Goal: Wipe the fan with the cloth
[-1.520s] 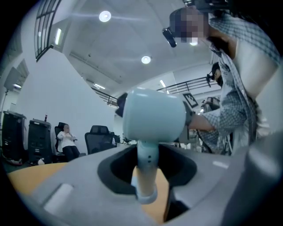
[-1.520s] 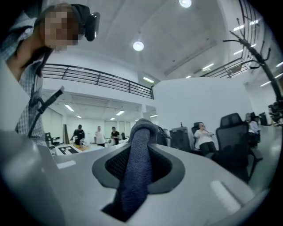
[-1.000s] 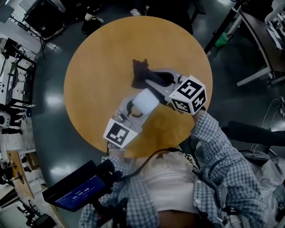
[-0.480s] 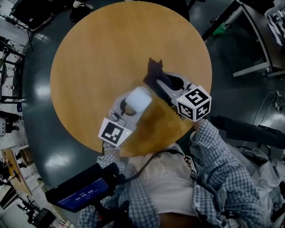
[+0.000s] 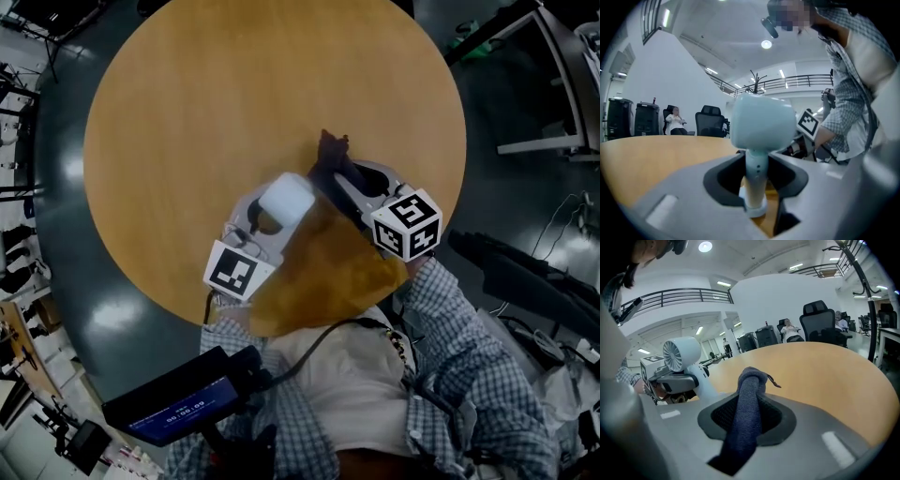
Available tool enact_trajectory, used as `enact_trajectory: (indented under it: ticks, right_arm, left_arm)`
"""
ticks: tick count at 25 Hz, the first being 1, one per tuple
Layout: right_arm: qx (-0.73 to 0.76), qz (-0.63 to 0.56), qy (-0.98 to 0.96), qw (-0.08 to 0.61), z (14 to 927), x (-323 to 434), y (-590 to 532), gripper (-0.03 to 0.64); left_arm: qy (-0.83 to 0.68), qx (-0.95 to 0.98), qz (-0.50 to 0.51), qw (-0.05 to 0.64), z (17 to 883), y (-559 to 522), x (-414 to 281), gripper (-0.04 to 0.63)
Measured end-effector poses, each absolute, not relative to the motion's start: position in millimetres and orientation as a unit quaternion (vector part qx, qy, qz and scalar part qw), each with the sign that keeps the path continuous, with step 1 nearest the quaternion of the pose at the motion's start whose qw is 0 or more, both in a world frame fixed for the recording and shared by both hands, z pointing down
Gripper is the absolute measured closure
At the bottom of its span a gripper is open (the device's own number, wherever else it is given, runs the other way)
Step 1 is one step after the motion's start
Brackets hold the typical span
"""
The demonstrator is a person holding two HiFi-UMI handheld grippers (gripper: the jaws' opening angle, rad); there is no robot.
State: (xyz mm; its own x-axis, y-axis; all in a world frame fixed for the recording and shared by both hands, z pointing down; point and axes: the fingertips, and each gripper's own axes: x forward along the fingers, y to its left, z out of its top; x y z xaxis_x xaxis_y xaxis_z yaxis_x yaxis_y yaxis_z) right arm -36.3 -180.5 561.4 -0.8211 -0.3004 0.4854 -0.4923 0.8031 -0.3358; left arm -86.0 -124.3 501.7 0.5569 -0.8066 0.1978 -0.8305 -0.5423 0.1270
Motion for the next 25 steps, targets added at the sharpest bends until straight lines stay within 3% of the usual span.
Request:
enact_trajectory:
  ticks: [10,15,20,25]
  right_arm:
    - [0.208,0.124,-0.927,0.286,579,-30,-178,0.514]
    - [0.214,0.104,-0.928,0.288,574,-37,-177,0.488]
    - [0.207,0.107,-0.93,0.285,573,-40,-176,0.391]
    - [0.212,0.102,-0.932,0.276,565,-33,-178,0.356]
  left_arm:
    - [-0.462,0.88,0.059,0.099,504,-129,-77,0.456]
    - [-0.458,0.881,0.054,0.108,500,-126,-79,0.454]
    - [-0.447,0.885,0.061,0.115,505,-122,-80,0.417]
    - [-0.444,0.884,0.075,0.124,516,-116,-81,0.373]
